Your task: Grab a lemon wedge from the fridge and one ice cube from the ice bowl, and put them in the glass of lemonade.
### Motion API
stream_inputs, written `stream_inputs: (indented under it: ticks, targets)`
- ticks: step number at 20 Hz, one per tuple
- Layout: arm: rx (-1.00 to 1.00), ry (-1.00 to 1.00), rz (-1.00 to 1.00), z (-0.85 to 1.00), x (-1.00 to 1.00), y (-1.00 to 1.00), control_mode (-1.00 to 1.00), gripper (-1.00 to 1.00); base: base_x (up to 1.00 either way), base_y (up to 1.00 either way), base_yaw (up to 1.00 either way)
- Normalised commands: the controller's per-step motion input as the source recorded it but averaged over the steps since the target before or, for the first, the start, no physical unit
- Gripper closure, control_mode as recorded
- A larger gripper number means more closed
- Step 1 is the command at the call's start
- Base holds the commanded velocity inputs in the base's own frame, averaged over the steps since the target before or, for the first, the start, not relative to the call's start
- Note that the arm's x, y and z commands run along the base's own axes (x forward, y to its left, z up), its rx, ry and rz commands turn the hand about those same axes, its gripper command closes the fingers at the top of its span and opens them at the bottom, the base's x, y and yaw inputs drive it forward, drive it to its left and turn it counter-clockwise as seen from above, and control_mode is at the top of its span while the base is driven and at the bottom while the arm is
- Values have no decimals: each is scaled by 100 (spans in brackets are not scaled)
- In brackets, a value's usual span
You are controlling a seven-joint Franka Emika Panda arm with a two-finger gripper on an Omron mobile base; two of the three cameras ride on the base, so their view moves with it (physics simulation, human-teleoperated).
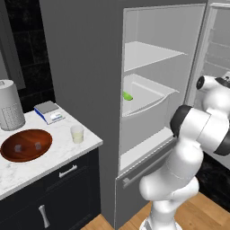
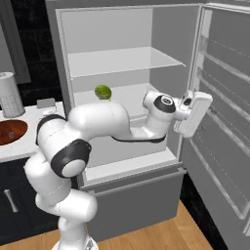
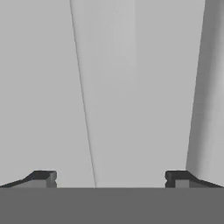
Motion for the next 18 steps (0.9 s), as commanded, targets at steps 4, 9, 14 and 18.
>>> stream_inputs:
  ticks: [4, 9, 14, 18]
  targets:
    - [0, -7, 3, 35, -55, 22, -100, -100, 0, 0, 0]
    - [3, -8, 6, 21, -43, 44, -100, -100, 0, 0, 0]
    - [13, -24, 3, 21, -32, 47, -100, -100, 0, 0, 0]
    - [31, -30, 1, 31, -3, 43, -100, -100, 0, 0, 0]
